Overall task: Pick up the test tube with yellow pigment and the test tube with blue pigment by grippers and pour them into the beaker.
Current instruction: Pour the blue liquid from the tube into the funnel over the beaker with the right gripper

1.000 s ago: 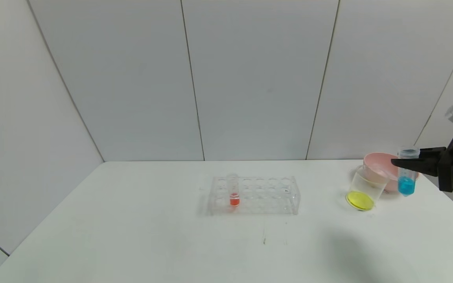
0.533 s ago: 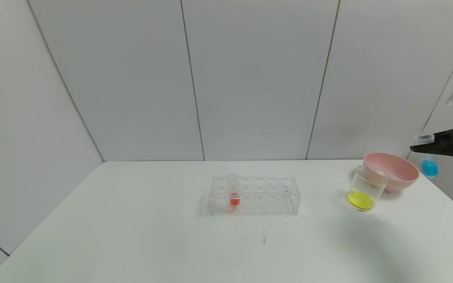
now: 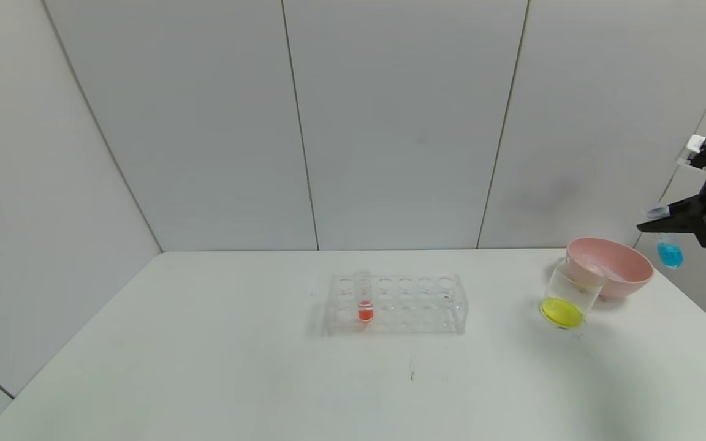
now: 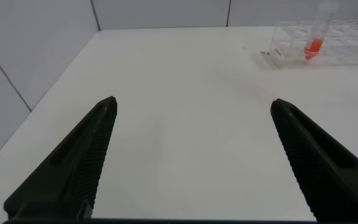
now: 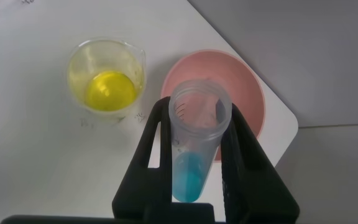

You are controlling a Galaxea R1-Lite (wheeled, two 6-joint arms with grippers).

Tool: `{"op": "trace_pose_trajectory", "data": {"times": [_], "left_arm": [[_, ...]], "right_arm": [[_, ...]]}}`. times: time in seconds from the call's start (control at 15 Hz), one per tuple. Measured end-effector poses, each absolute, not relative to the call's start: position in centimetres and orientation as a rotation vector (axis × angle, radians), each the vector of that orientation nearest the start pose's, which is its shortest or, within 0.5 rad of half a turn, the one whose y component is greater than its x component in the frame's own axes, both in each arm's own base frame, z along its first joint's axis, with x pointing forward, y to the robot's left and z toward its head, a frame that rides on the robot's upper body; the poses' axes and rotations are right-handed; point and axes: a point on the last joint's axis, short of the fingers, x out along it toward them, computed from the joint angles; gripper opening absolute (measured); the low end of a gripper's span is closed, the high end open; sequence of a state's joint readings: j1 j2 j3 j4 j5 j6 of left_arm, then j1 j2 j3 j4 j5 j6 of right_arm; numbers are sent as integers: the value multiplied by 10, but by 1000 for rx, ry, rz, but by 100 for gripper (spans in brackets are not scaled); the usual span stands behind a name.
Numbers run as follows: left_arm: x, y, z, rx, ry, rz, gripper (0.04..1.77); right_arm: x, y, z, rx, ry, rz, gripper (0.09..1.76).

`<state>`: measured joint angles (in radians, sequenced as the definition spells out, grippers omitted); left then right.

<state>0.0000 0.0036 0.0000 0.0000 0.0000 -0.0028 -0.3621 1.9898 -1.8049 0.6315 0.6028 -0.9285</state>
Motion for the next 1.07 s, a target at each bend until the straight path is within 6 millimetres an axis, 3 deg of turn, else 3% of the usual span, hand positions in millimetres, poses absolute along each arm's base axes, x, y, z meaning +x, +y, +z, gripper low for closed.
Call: {"op": "trace_pose_trajectory", "data": {"times": [0.33,1.07], "left_arm": [[-23,0,76,-3,4,0,176],[-23,0,76,-3,4,0,176]], "right_arm": [[364,-118,247,-532,633,535,51],[376,-67,244,-735,808,497,51]]}}
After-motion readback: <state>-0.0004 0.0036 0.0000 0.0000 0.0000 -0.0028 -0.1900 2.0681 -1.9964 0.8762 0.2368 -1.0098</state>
